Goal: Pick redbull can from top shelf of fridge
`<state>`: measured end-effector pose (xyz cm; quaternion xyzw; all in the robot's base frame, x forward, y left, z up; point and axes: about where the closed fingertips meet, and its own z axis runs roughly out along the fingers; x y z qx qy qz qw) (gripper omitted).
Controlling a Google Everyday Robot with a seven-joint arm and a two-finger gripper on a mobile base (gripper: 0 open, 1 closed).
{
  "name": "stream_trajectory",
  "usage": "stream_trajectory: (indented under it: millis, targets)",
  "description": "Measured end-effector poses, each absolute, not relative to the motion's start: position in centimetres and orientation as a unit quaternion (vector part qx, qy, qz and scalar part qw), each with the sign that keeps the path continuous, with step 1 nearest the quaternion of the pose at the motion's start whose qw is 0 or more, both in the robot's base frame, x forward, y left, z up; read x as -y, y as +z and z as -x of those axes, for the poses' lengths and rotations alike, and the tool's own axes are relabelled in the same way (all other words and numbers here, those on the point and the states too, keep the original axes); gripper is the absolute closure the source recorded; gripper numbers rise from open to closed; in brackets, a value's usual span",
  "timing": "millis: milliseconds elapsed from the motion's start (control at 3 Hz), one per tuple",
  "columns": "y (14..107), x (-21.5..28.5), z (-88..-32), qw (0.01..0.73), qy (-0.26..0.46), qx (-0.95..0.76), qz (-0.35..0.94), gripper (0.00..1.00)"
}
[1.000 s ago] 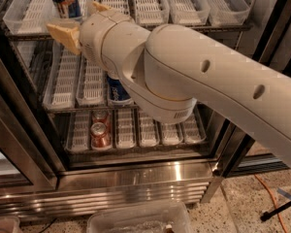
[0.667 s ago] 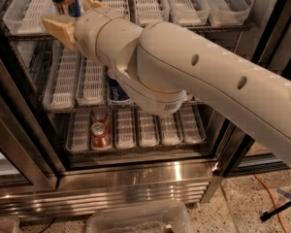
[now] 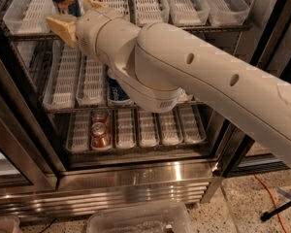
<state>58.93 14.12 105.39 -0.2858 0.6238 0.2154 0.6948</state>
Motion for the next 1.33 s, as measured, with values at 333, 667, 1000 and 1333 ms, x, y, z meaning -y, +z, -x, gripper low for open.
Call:
stream_trajectory:
  millis: [333, 667, 1000, 1333]
  targets:
    - [105.4, -13.4, -59.8, 0.699, 0.206, -0.626, 0.276, 0.38]
    - [105.7, -13.2, -60.5, 0.703, 0.203, -0.623, 0.276, 0.38]
    - [106.2, -13.2, -60.8, 0.708, 0.203, -0.616, 0.278, 0.37]
    - [107.6, -13.9, -60.2, 0.715, 0.210, -0.600, 0.291, 0.34]
